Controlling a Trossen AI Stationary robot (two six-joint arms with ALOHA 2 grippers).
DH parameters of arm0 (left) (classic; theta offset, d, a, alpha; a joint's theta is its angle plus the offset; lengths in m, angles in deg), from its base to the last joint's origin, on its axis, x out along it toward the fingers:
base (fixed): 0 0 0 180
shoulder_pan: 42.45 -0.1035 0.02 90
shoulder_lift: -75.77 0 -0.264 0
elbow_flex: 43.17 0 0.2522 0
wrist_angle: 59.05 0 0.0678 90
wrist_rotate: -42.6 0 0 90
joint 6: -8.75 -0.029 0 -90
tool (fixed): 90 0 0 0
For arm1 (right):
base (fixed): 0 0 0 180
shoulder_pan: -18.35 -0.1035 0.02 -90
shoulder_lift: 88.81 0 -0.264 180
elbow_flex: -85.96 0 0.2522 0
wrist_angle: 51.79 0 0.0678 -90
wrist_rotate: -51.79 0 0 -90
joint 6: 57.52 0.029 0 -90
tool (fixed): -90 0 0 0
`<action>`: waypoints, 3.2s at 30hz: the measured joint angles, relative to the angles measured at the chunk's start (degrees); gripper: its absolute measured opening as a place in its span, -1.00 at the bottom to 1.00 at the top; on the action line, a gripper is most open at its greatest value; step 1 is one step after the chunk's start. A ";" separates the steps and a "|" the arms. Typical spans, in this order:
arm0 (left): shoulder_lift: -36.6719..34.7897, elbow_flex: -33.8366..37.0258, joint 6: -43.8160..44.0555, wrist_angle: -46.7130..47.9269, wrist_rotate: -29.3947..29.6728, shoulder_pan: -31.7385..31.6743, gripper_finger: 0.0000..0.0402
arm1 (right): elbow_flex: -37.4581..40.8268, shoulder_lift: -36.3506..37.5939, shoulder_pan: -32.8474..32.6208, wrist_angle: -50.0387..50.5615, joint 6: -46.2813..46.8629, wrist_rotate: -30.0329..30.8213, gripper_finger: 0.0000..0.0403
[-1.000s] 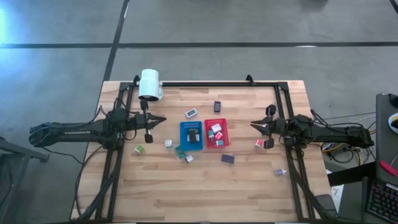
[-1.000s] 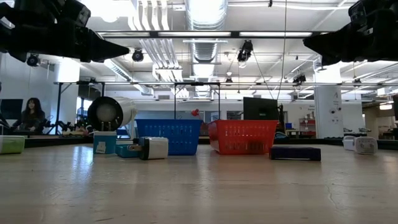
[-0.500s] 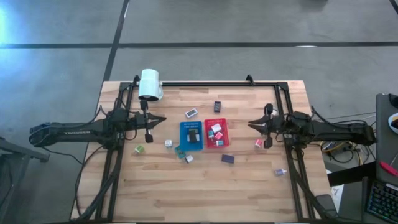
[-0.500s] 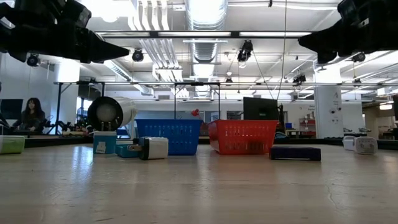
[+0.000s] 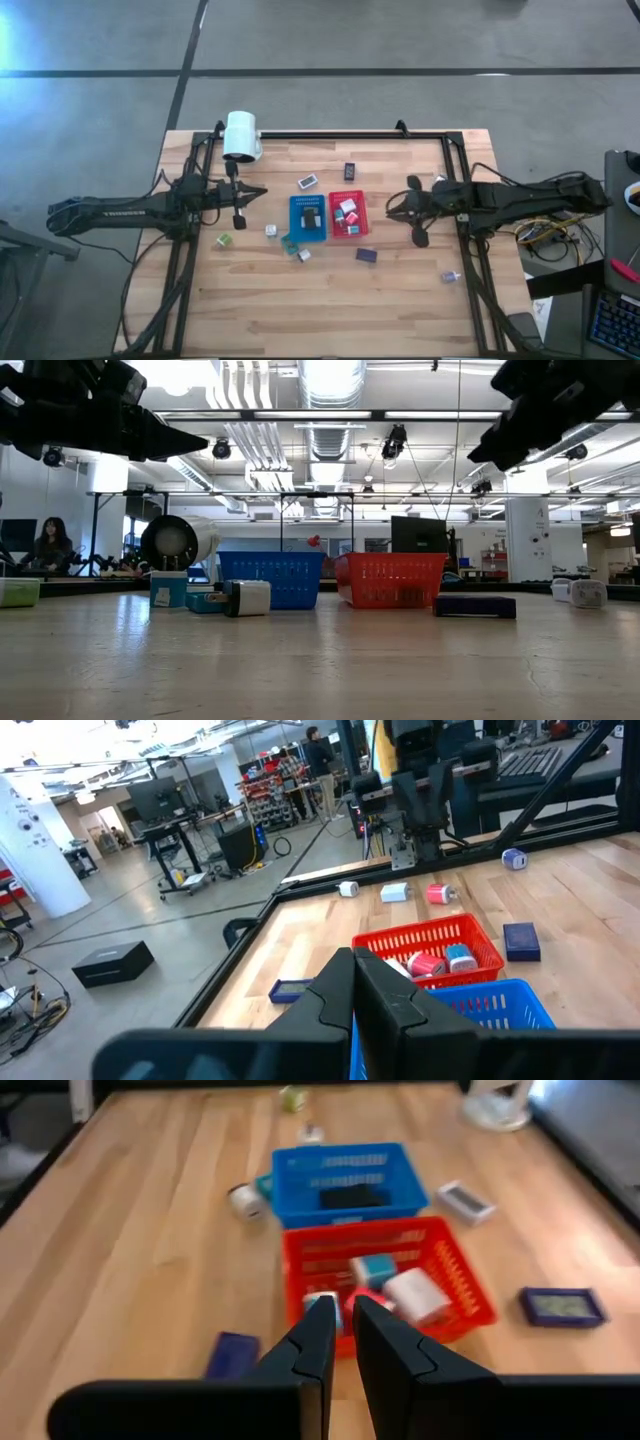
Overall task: Pick & Place Office items
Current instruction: Put the bottom dark blue digital clock into the blue bin
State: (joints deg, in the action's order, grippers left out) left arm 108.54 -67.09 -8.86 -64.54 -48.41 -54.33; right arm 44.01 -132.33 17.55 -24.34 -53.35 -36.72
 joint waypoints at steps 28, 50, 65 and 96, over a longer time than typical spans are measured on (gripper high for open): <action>0.02 0.09 -0.66 -0.45 0.15 -0.04 -0.94 | -25.09 -44.61 -9.50 21.87 21.86 -4.25 0.17; 0.07 0.11 -0.42 -0.42 0.26 -0.04 -0.94 | -31.12 -60.97 -9.83 21.82 20.15 -3.83 0.34; 0.07 0.11 -0.42 -0.42 0.26 -0.04 -0.94 | -30.06 -57.16 -10.67 22.49 17.89 -5.86 -0.26; 0.02 0.09 -0.20 -0.68 0.35 0.00 -0.94 | 0.67 -8.61 -6.93 -38.14 -13.32 13.73 -0.26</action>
State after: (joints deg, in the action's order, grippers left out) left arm 108.56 -67.00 -9.06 -65.22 -48.07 -54.33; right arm 44.68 -140.94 10.62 -62.48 -66.68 -22.99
